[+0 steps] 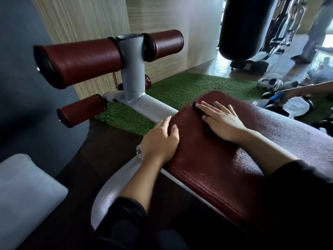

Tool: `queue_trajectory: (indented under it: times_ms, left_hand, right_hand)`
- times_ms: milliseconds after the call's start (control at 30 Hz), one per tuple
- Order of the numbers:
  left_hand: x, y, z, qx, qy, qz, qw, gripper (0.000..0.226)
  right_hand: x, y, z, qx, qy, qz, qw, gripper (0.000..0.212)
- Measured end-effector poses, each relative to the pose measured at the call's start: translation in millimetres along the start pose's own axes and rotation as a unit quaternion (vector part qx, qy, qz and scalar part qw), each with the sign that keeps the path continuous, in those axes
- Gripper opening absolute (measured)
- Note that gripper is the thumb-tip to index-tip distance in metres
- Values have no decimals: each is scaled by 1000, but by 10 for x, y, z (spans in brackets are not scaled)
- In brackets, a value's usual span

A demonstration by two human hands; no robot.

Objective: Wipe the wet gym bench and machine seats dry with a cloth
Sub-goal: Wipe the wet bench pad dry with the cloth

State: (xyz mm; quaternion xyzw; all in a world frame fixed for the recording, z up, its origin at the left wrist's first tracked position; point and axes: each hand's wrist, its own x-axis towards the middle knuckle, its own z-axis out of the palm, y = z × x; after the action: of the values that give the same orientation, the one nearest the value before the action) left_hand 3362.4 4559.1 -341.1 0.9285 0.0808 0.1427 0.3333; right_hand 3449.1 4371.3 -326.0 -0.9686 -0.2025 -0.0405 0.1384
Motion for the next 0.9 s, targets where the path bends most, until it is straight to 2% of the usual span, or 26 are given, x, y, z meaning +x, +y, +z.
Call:
queue_trajectory:
  times_ms: [300, 400, 567, 667, 800, 900]
  left_hand:
    - [-25, -57, -32, -50, -28, 19, 998, 44]
    - [-73, -121, -56, -96, -22, 53, 994, 39]
    - [-78, -227, -91, -104, -49, 100, 988, 40]
    - [-70, -244, -75, -126, -41, 95, 987, 39]
    - [-66, -256, -83, -141, -45, 87, 985, 38]
    - [-53, -252, -115, -159, -54, 91, 982, 38]
  right_hand:
    - [-814, -554, 50, 9, -32, 19, 999, 53]
    - [-1127, -635, 43, -7, -26, -3, 1000, 62]
    - [-1226, -469, -138, -1, -99, -62, 993, 78]
    - [-1224, -476, -112, -29, -45, -53, 997, 80]
    - [-1014, -709, 52, -21, -22, -7, 1000, 72]
    - [-981, -908, 132, -32, -12, -31, 999, 68]
